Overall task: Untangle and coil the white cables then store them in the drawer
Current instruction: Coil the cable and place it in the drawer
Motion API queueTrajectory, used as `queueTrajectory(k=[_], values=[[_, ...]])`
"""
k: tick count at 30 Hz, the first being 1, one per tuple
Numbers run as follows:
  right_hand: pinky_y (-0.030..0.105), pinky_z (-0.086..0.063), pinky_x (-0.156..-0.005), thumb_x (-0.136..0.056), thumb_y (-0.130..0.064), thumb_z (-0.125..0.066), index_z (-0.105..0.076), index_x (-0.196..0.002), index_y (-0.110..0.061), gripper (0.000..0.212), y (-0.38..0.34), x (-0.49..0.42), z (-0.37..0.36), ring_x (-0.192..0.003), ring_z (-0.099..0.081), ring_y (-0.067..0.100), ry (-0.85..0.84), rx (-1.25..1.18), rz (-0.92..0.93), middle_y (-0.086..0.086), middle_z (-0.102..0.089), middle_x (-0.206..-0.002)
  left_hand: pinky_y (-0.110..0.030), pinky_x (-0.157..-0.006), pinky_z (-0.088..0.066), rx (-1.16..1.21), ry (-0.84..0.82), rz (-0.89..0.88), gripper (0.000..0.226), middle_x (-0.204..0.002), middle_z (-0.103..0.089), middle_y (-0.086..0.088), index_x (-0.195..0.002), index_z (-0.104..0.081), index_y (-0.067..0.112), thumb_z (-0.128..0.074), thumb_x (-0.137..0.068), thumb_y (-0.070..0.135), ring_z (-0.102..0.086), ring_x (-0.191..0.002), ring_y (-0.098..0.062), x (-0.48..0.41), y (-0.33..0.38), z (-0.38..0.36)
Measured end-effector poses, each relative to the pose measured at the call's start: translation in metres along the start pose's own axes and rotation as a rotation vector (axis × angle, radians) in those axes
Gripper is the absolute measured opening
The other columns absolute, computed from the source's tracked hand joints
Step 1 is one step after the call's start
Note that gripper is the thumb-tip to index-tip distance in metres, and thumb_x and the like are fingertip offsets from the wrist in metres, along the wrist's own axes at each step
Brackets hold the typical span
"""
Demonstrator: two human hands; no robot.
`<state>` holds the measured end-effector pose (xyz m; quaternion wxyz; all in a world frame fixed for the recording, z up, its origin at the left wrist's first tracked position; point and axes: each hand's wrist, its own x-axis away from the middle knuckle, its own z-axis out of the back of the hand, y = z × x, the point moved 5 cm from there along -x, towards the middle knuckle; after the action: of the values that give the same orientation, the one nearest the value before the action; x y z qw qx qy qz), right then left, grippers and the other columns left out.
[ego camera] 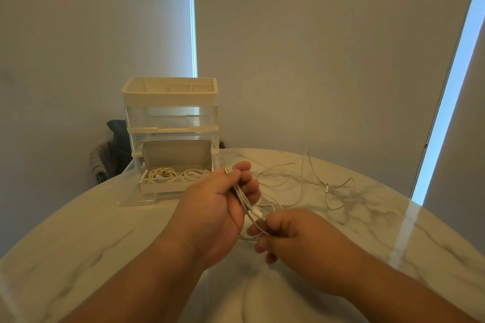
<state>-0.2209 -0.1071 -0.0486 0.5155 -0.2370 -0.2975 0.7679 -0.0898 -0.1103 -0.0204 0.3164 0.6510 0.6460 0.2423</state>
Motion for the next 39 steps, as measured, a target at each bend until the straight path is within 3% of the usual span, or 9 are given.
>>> queueTrajectory(k=[5, 8, 12, 16, 21, 25, 30, 34, 39], values=[[0.012, -0.050, -0.076, -0.092, -0.012, -0.059, -0.072, -0.112, -0.043, 0.039, -0.004, 0.004, -0.004, -0.075, -0.063, -0.003, -0.078, 0.097, -0.006, -0.021, -0.066, -0.075, -0.027, -0.077, -0.058, -0.061, 0.026, -0.031, 0.022, -0.086, -0.072, -0.012, -0.109, -0.064, -0.001, -0.045, -0.098, 0.004, -0.072, -0.078, -0.018, -0.002, -0.003, 0.004], [0.016, -0.050, -0.082, -0.092, -0.013, -0.059, -0.076, -0.102, -0.031, 0.027, -0.002, 0.002, -0.001, -0.086, -0.066, 0.000, -0.041, 0.127, -0.017, -0.015, -0.073, -0.089, -0.027, -0.078, -0.057, -0.106, 0.050, -0.054, 0.021, -0.094, -0.075, -0.013, -0.109, -0.065, 0.001, -0.046, -0.098, 0.002, -0.074, -0.087, -0.020, -0.004, -0.003, 0.004], [0.003, -0.043, -0.073, -0.091, -0.021, -0.067, -0.077, -0.106, -0.036, 0.023, -0.003, 0.002, 0.004, -0.090, -0.064, -0.006, 0.013, 0.151, 0.000, -0.020, -0.074, -0.096, -0.029, -0.083, -0.055, -0.136, 0.072, -0.078, 0.021, -0.099, -0.076, -0.012, -0.109, -0.065, 0.004, -0.047, -0.098, 0.002, -0.074, -0.093, -0.021, -0.004, -0.004, 0.002], [0.010, -0.043, -0.060, -0.090, -0.033, -0.071, -0.077, -0.082, -0.036, 0.010, -0.004, 0.002, 0.010, -0.067, -0.062, -0.001, 0.081, 0.094, 0.034, -0.022, -0.068, -0.070, -0.029, -0.085, -0.054, -0.251, 0.112, -0.167, 0.020, -0.095, -0.077, -0.008, -0.106, -0.067, 0.009, -0.050, -0.097, 0.003, -0.074, -0.093, -0.019, -0.005, 0.002, 0.007], [0.009, -0.044, -0.061, -0.089, -0.033, -0.069, -0.069, -0.077, -0.040, 0.014, -0.013, 0.004, 0.014, -0.074, -0.060, -0.008, 0.202, 0.072, 0.148, -0.029, -0.066, -0.076, -0.014, -0.079, -0.052, -0.877, -0.028, -0.345, 0.024, -0.096, -0.076, 0.010, -0.105, -0.068, 0.028, -0.055, -0.097, 0.009, -0.069, -0.095, 0.001, 0.002, 0.006, 0.004], [0.024, -0.044, -0.058, -0.086, -0.020, -0.062, -0.071, -0.074, -0.026, 0.016, -0.018, 0.008, 0.017, -0.068, -0.058, 0.009, 0.265, 0.081, 0.224, -0.011, -0.066, -0.073, -0.005, -0.077, -0.048, -1.201, -0.161, -0.383, 0.027, -0.100, -0.070, 0.018, -0.111, -0.066, 0.033, -0.054, -0.097, 0.012, -0.062, -0.097, 0.013, 0.008, -0.003, -0.003], [0.018, -0.046, -0.058, -0.083, -0.015, -0.065, -0.073, -0.073, -0.032, 0.021, -0.018, 0.009, 0.023, -0.070, -0.062, 0.007, 0.329, 0.084, 0.282, -0.015, -0.068, -0.073, -0.022, -0.084, -0.053, -1.298, -0.168, -0.355, 0.019, -0.098, -0.069, 0.017, -0.107, -0.068, 0.034, -0.052, -0.099, 0.026, -0.062, -0.095, 0.006, 0.004, -0.004, 0.002], [0.005, -0.040, -0.069, -0.088, -0.020, -0.071, -0.080, -0.085, -0.037, 0.020, -0.024, 0.014, 0.030, -0.081, -0.062, -0.006, 0.379, 0.109, 0.386, -0.032, -0.066, -0.074, -0.014, -0.067, -0.047, -1.190, -0.206, -0.301, 0.022, -0.082, -0.068, 0.013, -0.098, -0.070, 0.028, -0.049, -0.100, 0.022, -0.061, -0.075, 0.003, 0.004, -0.005, 0.000], [0.003, -0.040, -0.072, -0.086, -0.014, -0.072, -0.078, -0.080, -0.038, 0.025, -0.030, 0.019, 0.035, -0.082, -0.063, -0.006, 0.436, 0.136, 0.489, -0.024, -0.069, -0.079, -0.021, -0.067, -0.047, -1.075, -0.268, -0.158, 0.027, -0.074, -0.066, 0.004, -0.093, -0.071, 0.019, -0.045, -0.102, 0.021, -0.059, -0.069, -0.005, 0.005, -0.003, -0.002]])
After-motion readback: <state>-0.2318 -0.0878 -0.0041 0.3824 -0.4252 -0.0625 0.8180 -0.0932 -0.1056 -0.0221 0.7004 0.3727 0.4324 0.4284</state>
